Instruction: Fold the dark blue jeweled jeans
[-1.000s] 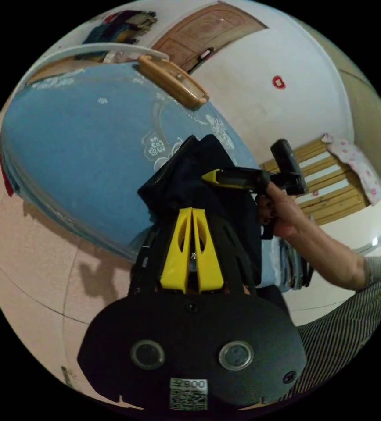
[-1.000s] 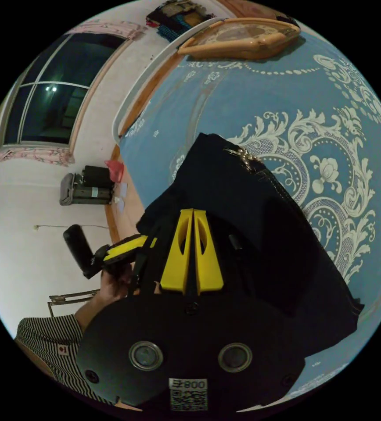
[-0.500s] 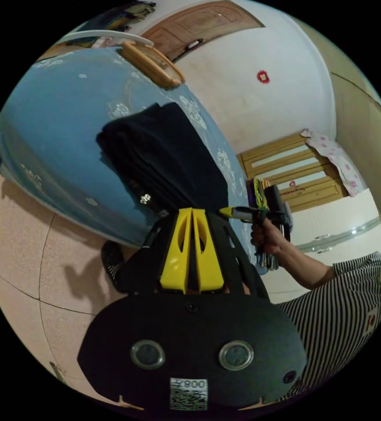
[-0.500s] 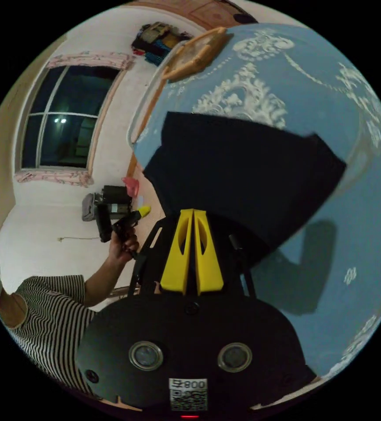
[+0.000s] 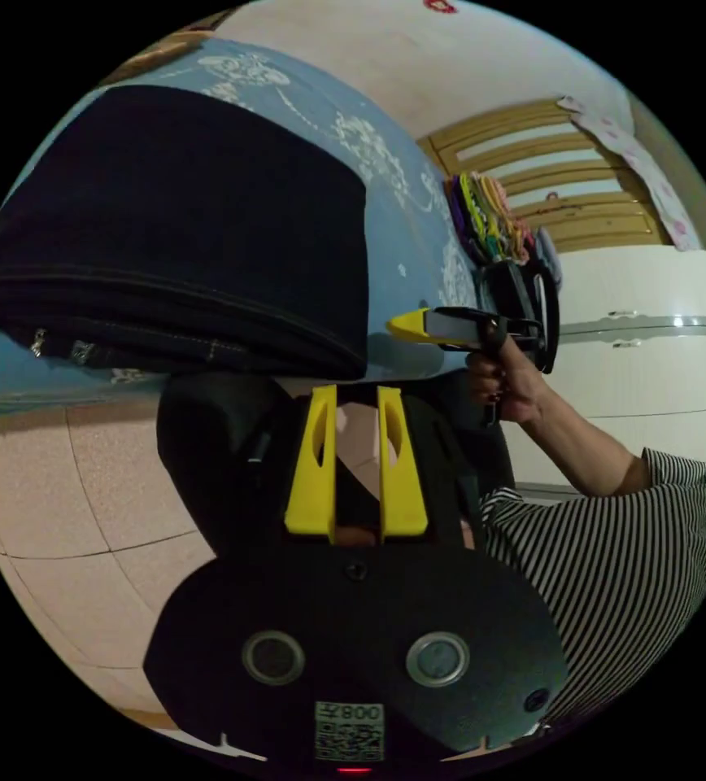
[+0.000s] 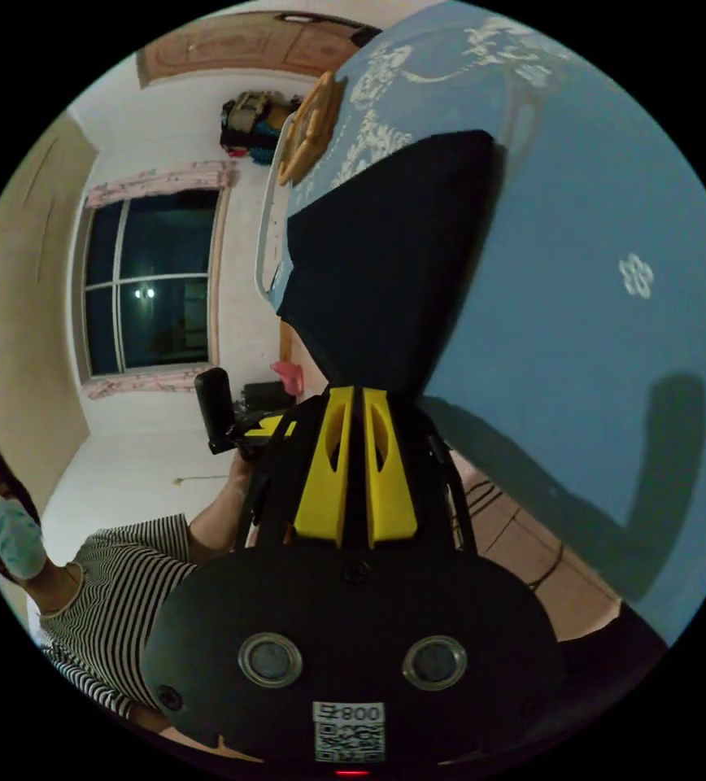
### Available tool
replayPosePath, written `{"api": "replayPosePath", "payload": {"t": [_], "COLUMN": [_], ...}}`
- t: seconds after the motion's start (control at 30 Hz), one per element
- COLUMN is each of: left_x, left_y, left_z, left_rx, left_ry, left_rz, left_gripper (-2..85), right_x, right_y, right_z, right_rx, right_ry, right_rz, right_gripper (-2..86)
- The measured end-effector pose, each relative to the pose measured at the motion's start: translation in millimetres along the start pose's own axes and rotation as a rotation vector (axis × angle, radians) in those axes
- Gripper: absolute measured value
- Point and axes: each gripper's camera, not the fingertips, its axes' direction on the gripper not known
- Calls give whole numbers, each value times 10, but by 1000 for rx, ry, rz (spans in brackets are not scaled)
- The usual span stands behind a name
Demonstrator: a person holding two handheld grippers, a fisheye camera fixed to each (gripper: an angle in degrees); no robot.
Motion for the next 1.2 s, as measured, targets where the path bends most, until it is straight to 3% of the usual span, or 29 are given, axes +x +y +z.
{"api": "replayPosePath", "payload": {"t": [0.17,0.53,0.63,0.8,0.93,1.2], "left_x": [7,130,173,227,180,57], "left_y": [-247,-319,-342,-403,-383,-597], "left_z": [267,230,202,189,151,209], "left_rx": [-101,18,60,46,43,-8], "left_ry": [32,117,215,156,-57,37], "left_rz": [-57,-27,9,31,-71,-114], "left_gripper": [56,4,3,4,11,29], "right_x": [137,-90,-192,-313,-463,-792], "right_y": [354,736,826,945,1066,1313], "right_z": [-399,-936,-1004,-1088,-1150,-1152], "right_rx": [39,88,102,103,101,101], "right_ry": [-92,-276,-306,-316,-317,-320], "right_rz": [93,161,194,237,247,256], "right_gripper": [75,108,122,112,106,101]}}
